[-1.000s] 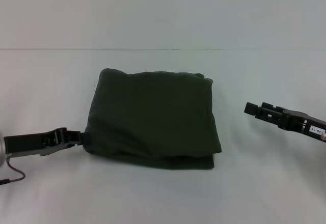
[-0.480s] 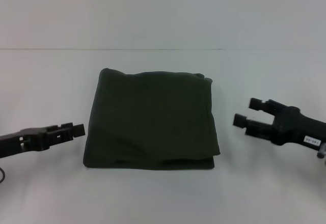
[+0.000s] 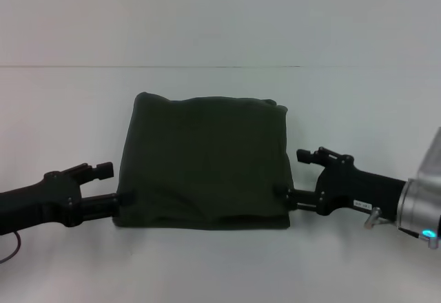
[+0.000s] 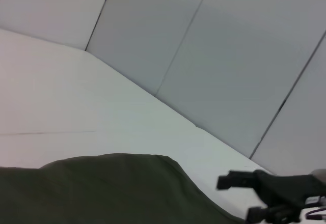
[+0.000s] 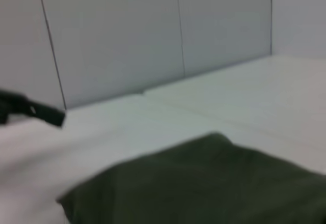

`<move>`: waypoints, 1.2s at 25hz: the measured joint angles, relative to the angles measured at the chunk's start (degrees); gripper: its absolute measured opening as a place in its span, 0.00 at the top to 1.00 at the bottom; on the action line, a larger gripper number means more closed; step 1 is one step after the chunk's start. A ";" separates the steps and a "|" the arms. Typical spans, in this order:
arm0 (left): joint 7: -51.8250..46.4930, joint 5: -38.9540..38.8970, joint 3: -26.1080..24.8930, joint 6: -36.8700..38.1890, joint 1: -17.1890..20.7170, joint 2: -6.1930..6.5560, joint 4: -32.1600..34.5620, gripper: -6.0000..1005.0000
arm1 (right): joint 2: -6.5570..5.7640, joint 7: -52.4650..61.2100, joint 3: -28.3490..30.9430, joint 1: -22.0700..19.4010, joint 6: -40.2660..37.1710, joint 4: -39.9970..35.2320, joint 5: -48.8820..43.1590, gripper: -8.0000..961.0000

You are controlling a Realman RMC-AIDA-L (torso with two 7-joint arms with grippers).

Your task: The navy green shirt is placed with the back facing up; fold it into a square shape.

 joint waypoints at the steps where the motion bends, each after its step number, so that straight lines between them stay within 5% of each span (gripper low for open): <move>1: 0.26 0.03 0.01 0.00 0.01 -0.07 -0.06 0.18 | 0.02 -0.82 -0.75 0.26 1.80 0.68 0.03 0.05; 5: 1.74 0.12 0.20 0.02 0.37 -0.23 -0.35 0.04 | 0.09 -3.65 -2.78 0.55 6.38 2.60 0.22 0.05; 10: 3.39 0.12 0.22 0.00 0.62 -0.32 -0.41 0.04 | 0.11 -5.43 -2.77 0.02 7.86 3.79 0.44 0.05; 23: 15.19 0.45 0.40 0.14 3.10 -1.59 -0.56 0.04 | -0.35 -17.82 2.50 -9.59 -11.41 1.21 0.83 0.05; 30: 21.82 1.43 3.24 -3.01 6.05 -2.87 -1.18 0.05 | -0.17 -20.52 3.37 -15.01 -13.80 1.86 0.81 0.05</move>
